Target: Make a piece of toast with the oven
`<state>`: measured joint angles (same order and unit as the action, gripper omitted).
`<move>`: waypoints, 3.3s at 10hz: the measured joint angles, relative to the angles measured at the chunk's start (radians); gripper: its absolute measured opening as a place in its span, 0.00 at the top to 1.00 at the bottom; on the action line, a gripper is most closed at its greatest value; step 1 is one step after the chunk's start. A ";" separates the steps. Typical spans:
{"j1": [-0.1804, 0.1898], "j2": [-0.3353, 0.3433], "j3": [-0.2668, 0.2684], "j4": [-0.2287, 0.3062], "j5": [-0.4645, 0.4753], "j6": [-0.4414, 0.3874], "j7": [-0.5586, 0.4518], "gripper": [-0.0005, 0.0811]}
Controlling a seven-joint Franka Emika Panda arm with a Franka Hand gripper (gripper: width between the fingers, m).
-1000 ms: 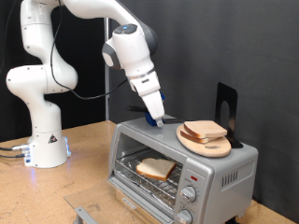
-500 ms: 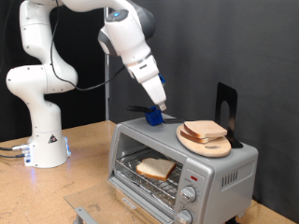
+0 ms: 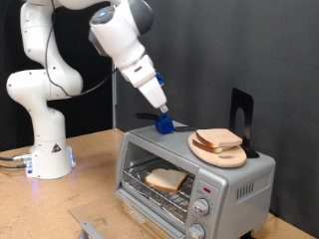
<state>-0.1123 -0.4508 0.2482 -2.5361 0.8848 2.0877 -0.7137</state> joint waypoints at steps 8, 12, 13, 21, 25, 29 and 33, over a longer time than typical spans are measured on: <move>-0.128 -0.090 -0.243 -0.029 -0.193 -0.275 -0.170 0.00; -0.153 -0.107 -0.286 -0.045 -0.144 -0.299 -0.199 0.00; -0.160 -0.108 -0.289 -0.065 -0.080 -0.286 -0.123 0.00; -0.268 0.032 -0.309 0.044 -0.212 -0.583 0.435 0.00; -0.316 0.156 -0.339 0.063 -0.202 -0.422 0.502 0.00; -0.339 0.263 -0.374 0.058 -0.188 -0.280 0.400 0.00; -0.344 0.328 -0.408 0.108 -0.141 -0.306 0.355 0.00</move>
<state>-0.4560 -0.1232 -0.1602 -2.4282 0.7440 1.7822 -0.3587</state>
